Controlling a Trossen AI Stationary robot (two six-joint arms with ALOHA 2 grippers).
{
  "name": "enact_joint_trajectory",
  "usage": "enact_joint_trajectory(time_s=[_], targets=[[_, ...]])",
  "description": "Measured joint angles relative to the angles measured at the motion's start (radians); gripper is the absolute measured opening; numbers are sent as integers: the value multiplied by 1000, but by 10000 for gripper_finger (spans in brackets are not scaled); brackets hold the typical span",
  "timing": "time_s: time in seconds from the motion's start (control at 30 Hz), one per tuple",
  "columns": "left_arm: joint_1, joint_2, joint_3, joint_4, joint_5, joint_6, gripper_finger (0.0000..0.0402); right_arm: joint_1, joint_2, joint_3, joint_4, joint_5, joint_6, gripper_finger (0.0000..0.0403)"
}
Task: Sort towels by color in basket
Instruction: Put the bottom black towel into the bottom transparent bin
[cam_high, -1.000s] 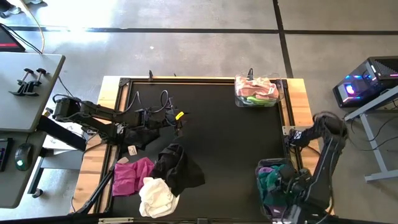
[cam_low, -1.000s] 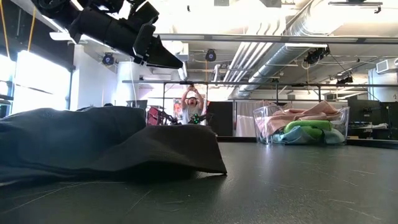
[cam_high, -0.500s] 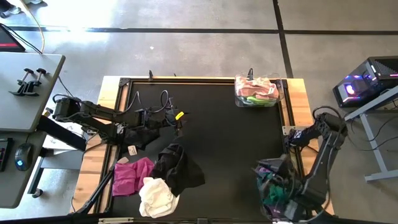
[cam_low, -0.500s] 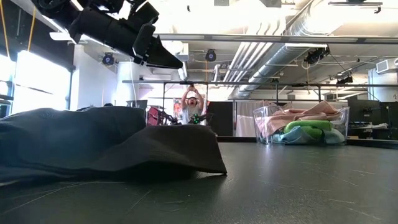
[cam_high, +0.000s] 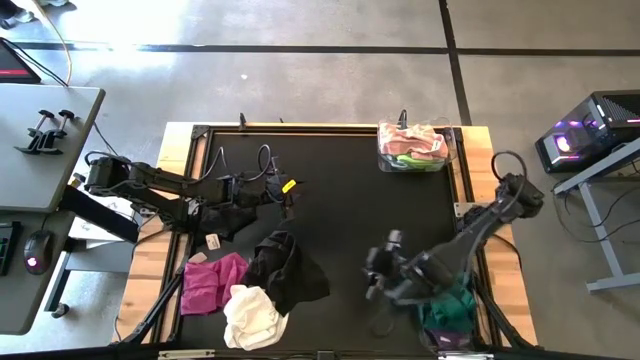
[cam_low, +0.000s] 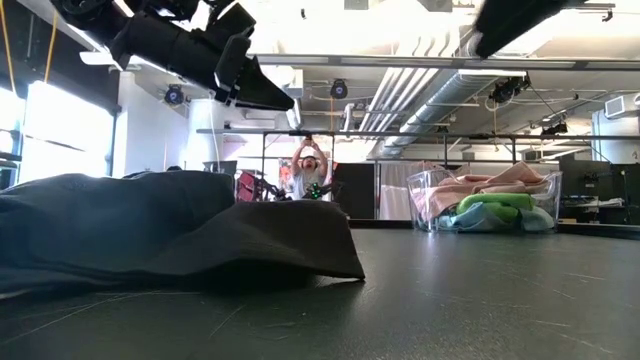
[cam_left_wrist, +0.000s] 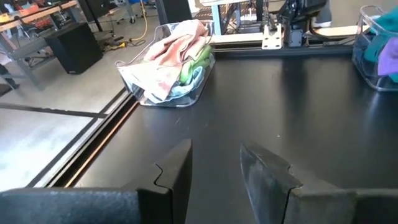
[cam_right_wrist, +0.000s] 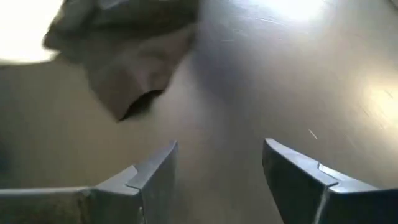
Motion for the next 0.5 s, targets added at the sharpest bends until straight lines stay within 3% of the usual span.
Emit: enact_joint_trajectory(time_s=[0.17,0.37,0.5], targets=[[-28,0,0,-3,0,-36,124,-152,-1,-128,345,-196,-408,232],[-124,-7,0,-70,-11,-42,124,-338,16,-405,1057,-399,-776,232],[-208,-36,0,-170,-158,-96,124,-438,112,-502,1478,-509,-907,231]])
